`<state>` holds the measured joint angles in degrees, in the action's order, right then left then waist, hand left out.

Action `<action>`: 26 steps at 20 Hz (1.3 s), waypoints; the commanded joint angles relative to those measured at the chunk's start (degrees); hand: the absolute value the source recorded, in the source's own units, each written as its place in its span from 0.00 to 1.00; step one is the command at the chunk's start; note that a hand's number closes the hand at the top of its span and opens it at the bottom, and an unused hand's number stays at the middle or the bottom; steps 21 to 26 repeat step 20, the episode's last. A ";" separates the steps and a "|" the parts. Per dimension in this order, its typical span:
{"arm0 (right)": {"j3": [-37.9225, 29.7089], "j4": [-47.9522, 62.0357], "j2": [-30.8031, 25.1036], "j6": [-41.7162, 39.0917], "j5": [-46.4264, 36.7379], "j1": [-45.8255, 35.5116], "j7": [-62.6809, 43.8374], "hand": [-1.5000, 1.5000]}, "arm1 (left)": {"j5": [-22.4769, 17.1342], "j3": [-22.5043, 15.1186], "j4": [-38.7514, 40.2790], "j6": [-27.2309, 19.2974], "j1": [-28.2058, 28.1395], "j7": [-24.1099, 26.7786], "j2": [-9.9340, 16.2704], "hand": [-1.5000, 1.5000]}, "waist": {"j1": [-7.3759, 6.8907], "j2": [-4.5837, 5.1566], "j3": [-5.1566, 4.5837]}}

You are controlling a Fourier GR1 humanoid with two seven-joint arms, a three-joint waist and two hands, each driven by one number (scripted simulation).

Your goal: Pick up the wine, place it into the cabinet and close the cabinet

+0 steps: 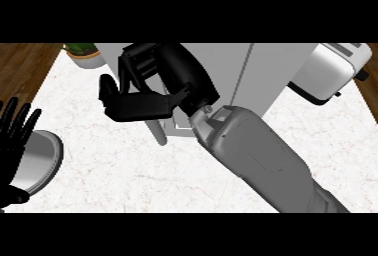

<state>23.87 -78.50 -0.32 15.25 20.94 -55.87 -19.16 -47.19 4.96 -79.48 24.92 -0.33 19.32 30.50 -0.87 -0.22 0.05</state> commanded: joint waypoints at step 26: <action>-8.16 16.73 -6.37 -12.18 -2.72 -0.13 12.98 1.00 | 0.46 0.93 2.64 2.55 3.18 -1.66 0.45 0.00 | -0.33 0.95 -0.11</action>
